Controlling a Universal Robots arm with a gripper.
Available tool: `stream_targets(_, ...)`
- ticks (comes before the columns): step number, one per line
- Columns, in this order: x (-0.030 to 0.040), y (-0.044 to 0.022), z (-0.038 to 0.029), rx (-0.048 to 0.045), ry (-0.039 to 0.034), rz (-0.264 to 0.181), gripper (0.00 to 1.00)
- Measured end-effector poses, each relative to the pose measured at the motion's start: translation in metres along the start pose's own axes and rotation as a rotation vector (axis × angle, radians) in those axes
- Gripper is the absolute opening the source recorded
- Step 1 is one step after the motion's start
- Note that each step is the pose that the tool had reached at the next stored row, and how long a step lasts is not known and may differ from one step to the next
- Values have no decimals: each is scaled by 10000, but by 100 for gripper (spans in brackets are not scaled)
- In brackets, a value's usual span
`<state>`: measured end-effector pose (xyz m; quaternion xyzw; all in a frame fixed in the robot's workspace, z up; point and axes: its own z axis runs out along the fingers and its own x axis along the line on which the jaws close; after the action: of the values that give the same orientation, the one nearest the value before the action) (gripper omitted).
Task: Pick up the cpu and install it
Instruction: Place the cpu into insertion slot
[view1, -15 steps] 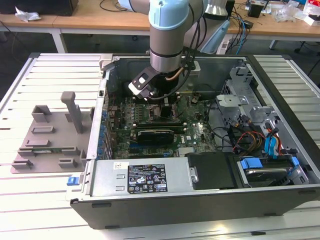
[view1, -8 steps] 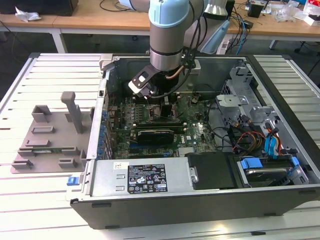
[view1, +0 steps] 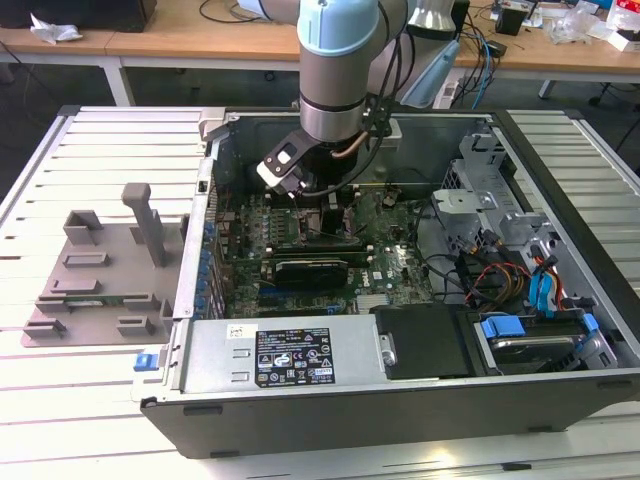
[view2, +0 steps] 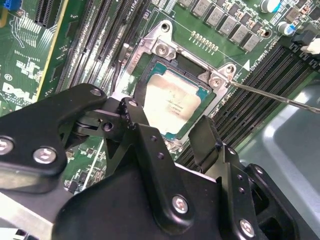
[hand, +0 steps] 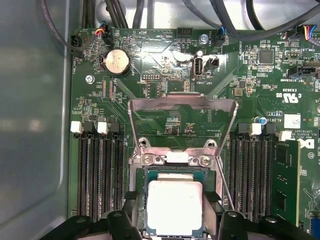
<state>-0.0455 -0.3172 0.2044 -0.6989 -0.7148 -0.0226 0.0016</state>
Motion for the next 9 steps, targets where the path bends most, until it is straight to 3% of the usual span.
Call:
stream_targets(7,1,1,-26,0,-1,0,62)
stream_targets(9,1,1,-27,0,-1,0,47)
